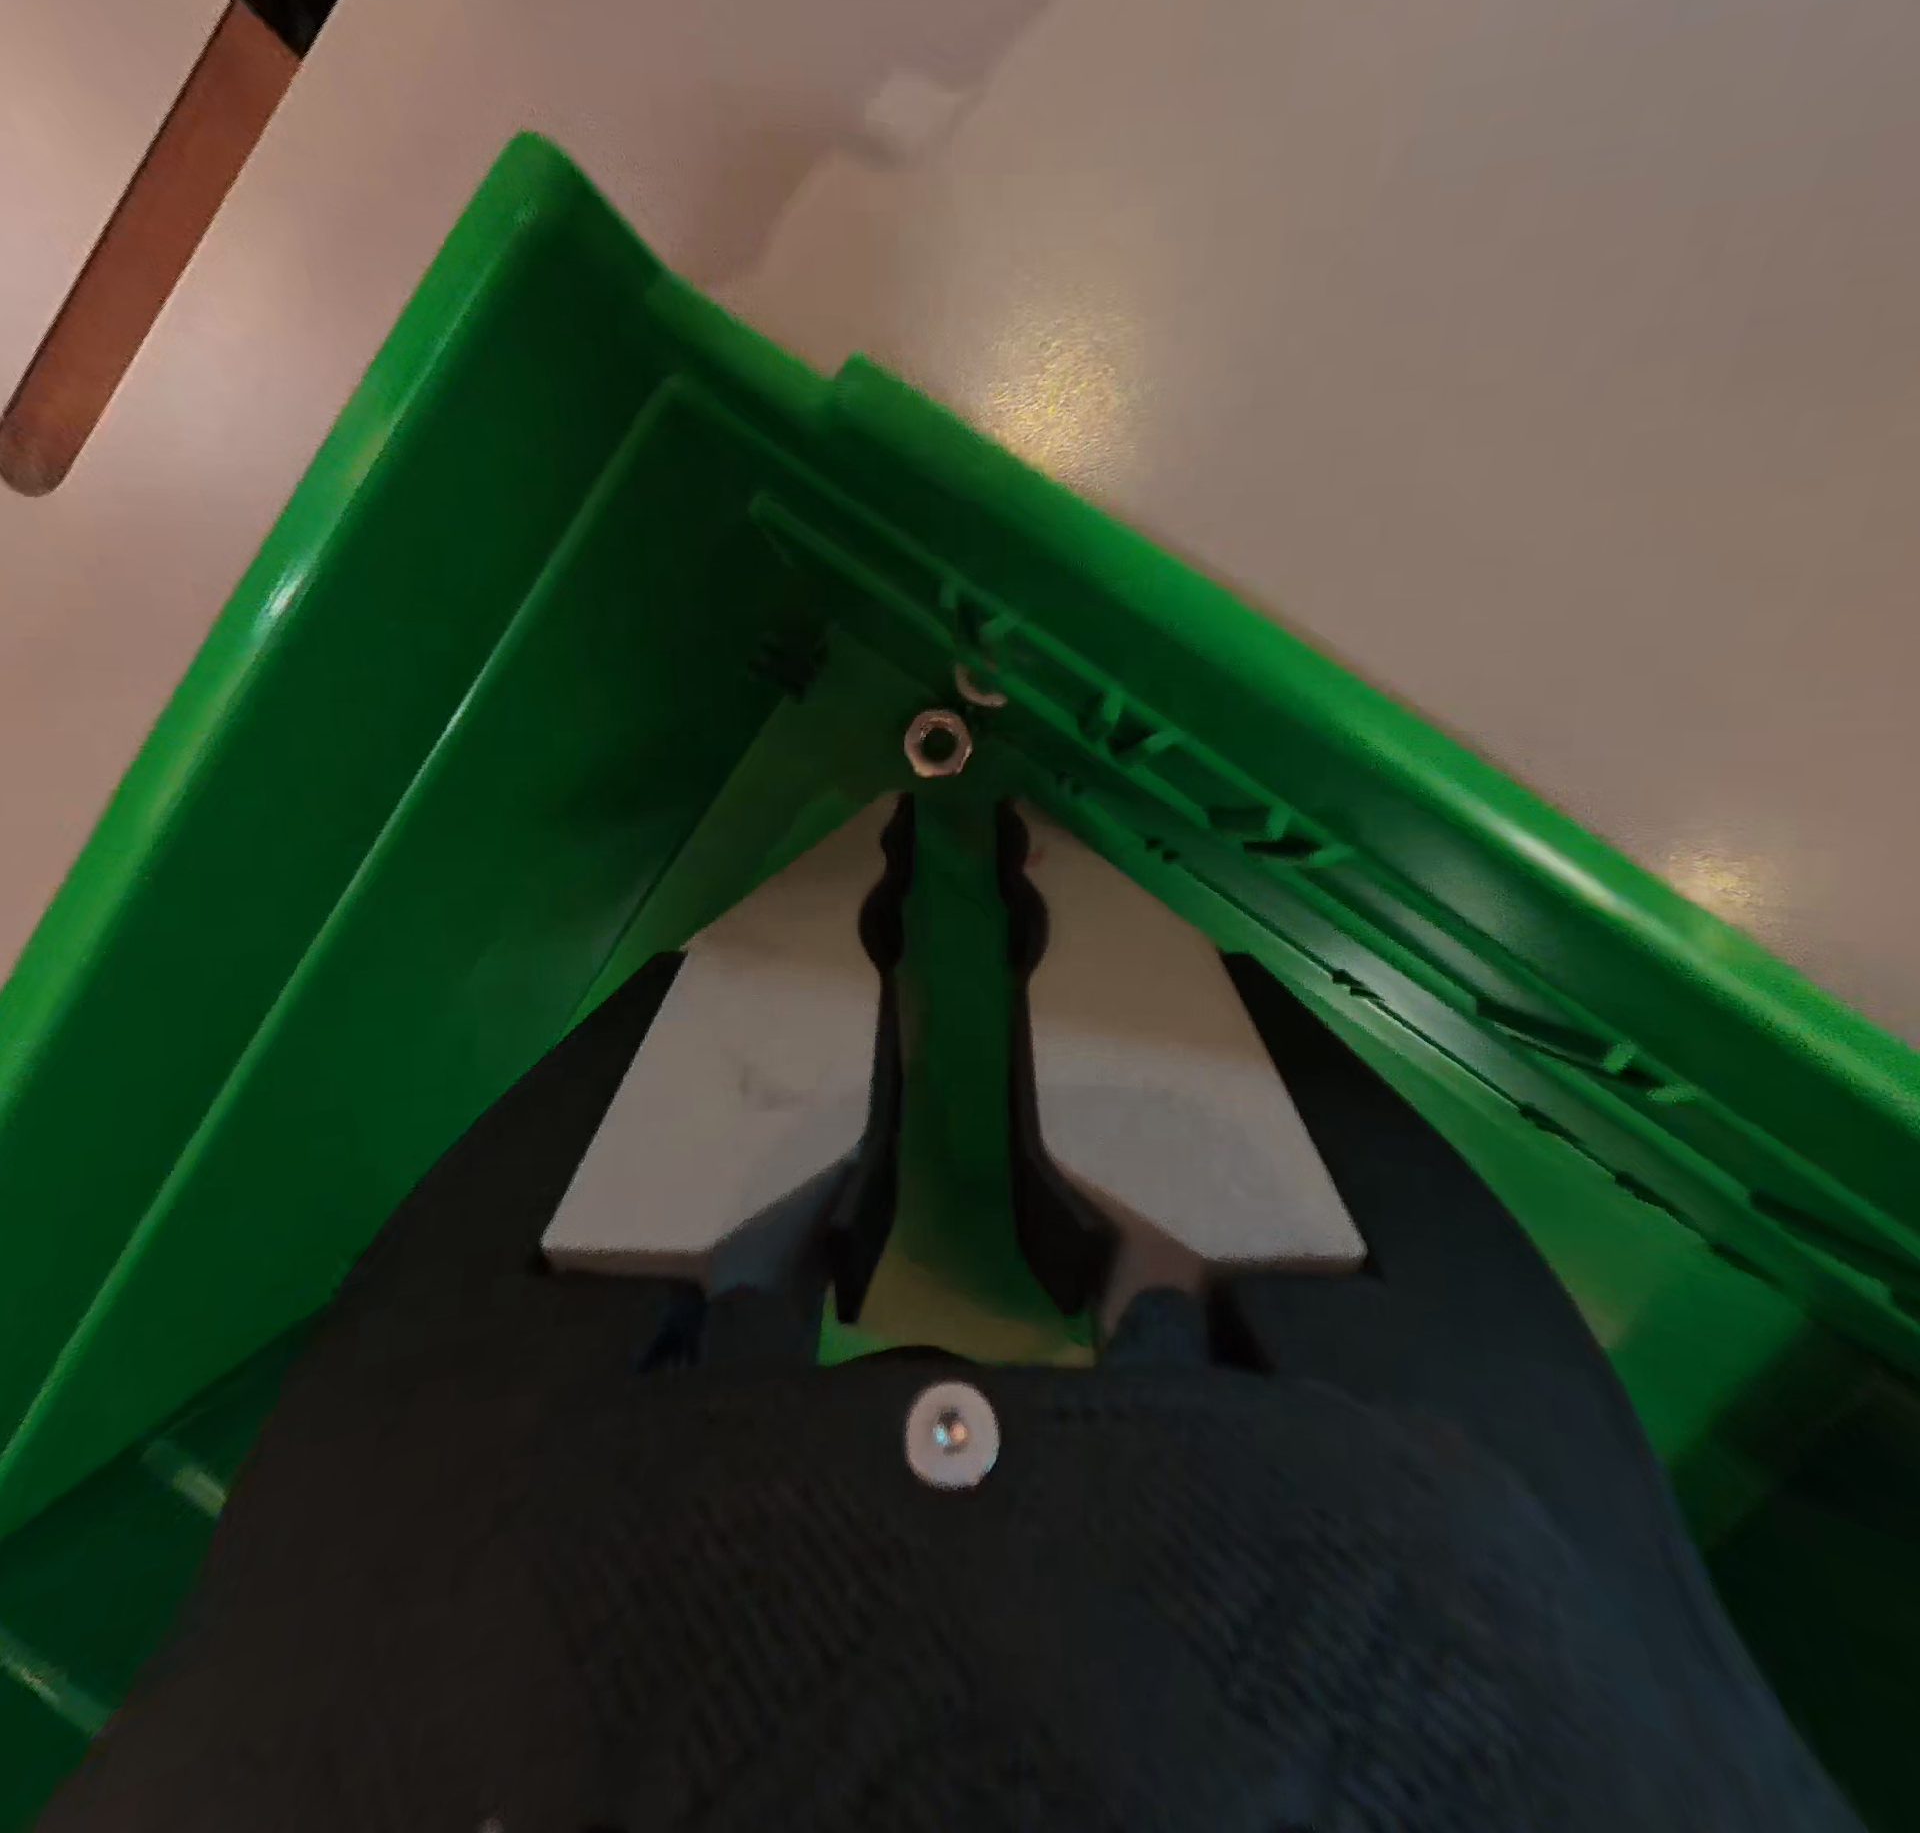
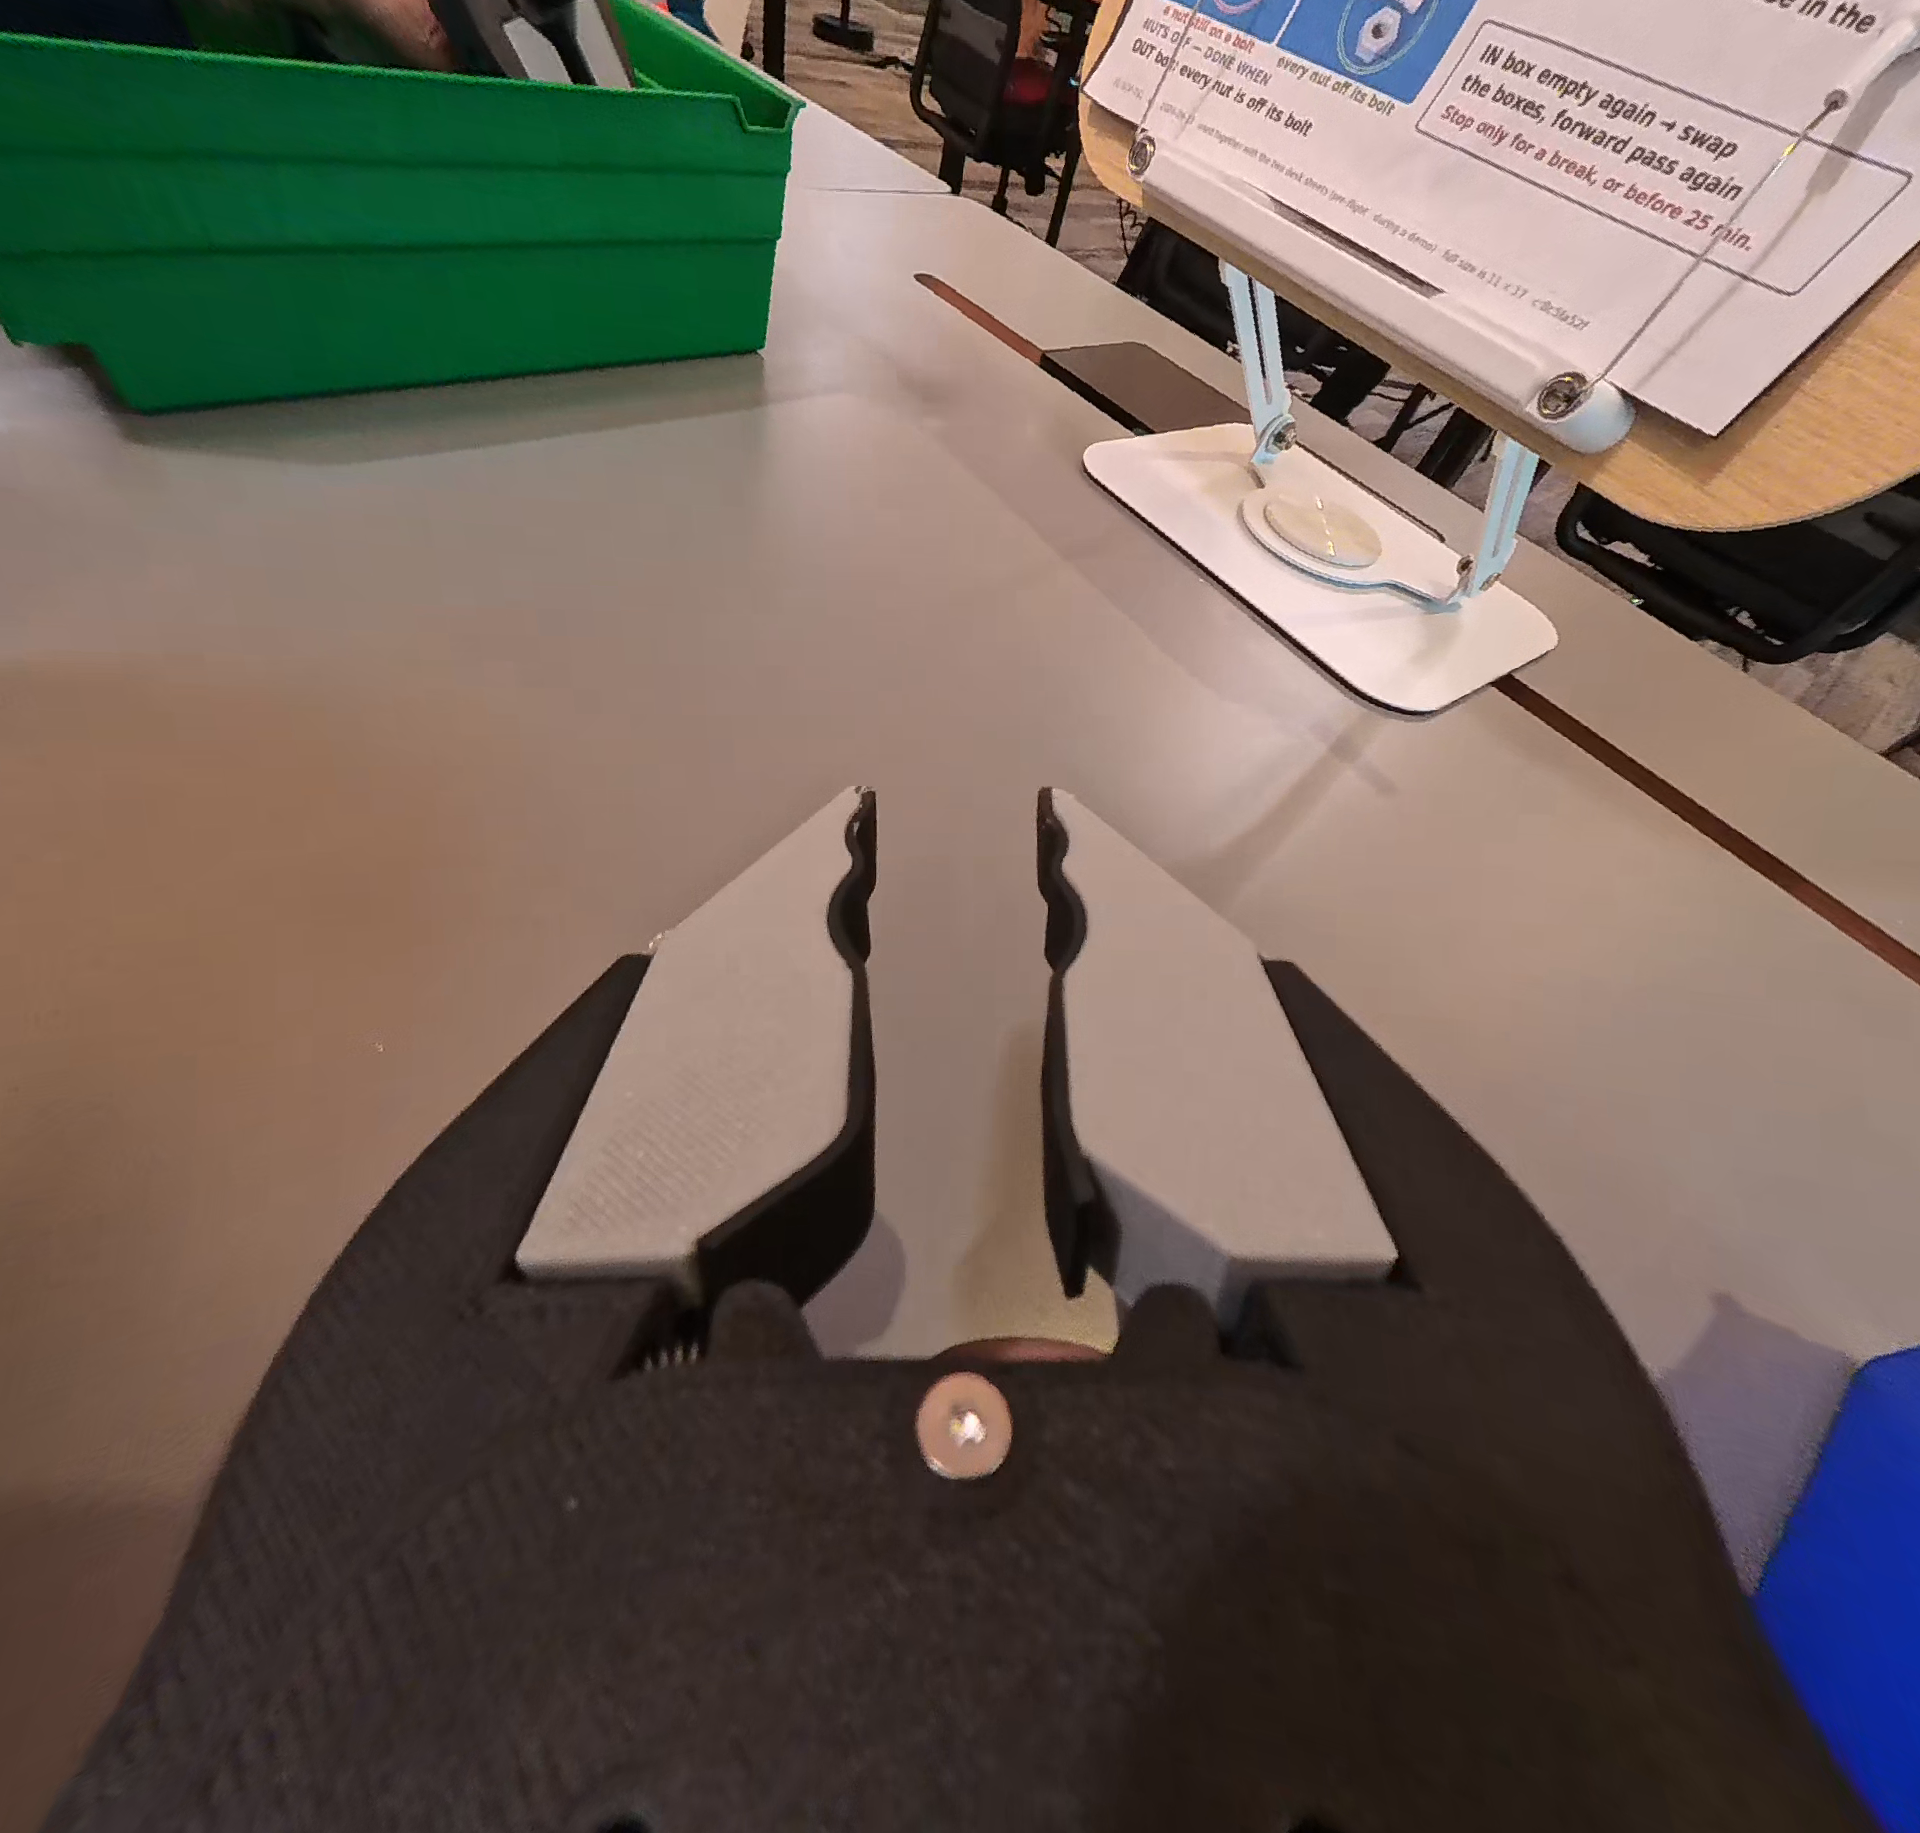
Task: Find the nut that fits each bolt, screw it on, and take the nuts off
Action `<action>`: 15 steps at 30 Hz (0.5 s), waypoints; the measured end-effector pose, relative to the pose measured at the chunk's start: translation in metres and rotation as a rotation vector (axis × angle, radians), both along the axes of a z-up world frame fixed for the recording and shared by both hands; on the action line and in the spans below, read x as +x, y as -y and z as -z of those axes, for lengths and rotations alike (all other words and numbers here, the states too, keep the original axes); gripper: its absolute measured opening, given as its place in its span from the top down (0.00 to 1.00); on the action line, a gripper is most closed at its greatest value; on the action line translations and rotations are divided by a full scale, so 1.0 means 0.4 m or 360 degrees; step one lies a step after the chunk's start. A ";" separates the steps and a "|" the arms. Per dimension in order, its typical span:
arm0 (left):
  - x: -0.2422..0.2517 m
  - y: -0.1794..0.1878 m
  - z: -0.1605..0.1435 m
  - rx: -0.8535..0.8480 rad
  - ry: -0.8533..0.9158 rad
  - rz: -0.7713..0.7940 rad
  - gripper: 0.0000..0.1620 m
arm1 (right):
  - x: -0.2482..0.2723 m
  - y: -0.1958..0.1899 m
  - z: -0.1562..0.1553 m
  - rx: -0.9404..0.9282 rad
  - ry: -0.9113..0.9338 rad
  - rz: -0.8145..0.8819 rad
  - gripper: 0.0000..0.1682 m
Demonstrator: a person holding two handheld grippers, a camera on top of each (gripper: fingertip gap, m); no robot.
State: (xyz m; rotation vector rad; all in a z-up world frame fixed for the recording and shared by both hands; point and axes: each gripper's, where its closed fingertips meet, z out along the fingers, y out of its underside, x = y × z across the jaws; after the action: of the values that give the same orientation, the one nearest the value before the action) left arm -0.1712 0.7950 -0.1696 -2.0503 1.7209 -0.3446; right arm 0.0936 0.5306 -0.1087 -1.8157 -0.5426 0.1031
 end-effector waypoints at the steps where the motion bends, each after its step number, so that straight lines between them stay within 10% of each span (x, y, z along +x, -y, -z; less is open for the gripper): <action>1: 0.004 0.002 0.003 -0.0001 -0.0017 0.0019 0.92 | 0.000 -0.001 0.001 -0.0005 -0.0004 0.0002 0.83; 15: -0.008 -0.062 0.031 0.0151 -0.0155 -0.0138 0.95 | 0.008 -0.002 -0.013 0.0016 -0.0072 0.0021 0.85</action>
State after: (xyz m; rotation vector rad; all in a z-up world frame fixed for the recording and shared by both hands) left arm -0.1742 0.8197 -0.1820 -2.0959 1.6639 -0.1353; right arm 0.0969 0.5315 -0.1036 -1.8025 -0.4981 0.1318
